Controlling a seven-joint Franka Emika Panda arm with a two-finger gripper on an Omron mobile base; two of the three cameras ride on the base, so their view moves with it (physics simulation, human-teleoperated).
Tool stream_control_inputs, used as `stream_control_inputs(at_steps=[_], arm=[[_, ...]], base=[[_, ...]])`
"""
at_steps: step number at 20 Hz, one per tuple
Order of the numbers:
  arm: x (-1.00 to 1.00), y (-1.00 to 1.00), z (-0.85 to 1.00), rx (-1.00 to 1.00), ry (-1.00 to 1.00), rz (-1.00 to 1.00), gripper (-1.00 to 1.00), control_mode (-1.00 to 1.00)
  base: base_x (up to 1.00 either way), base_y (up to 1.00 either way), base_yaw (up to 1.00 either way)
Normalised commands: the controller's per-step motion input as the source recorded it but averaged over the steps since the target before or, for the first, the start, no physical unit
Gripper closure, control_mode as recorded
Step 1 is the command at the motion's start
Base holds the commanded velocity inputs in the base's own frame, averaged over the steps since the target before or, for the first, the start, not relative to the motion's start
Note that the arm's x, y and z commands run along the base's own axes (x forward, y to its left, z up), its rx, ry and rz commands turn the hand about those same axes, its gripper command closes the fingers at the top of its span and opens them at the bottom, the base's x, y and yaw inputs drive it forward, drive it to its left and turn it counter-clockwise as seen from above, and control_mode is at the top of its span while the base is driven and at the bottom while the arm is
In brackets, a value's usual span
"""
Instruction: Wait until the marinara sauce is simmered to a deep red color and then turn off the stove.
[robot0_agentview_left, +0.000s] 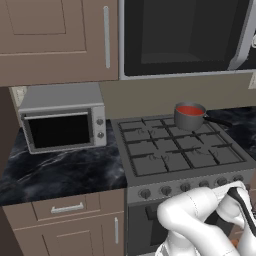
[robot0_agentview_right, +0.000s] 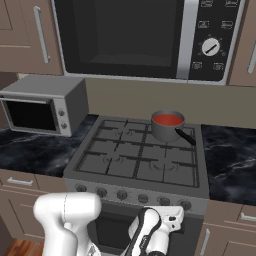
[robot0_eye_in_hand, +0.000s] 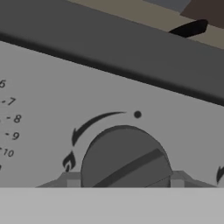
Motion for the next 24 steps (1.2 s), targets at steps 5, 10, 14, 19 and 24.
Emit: stream_control_inputs(at_steps=[5,10,14,19,24], arm=[[-0.07,-0.16,0.0,0.16,0.0,-0.09,1.0,-1.0],[0.0,-0.21,0.0,0.2,0.0,-0.01,1.0,-1.0],[0.0,-0.18,0.0,0.2,0.0,0.0,1.0,-1.0],[0.0,-0.08,0.0,0.19,-0.02,0.0,1.0,-1.0],[-0.04,0.0,0.0,0.18,-0.1,-0.02,1.0,-1.0]], base=[[0.0,0.0,0.0],[0.0,0.0,0.0],[0.0,0.0,0.0],[0.0,0.0,0.0],[0.0,0.0,0.0]])
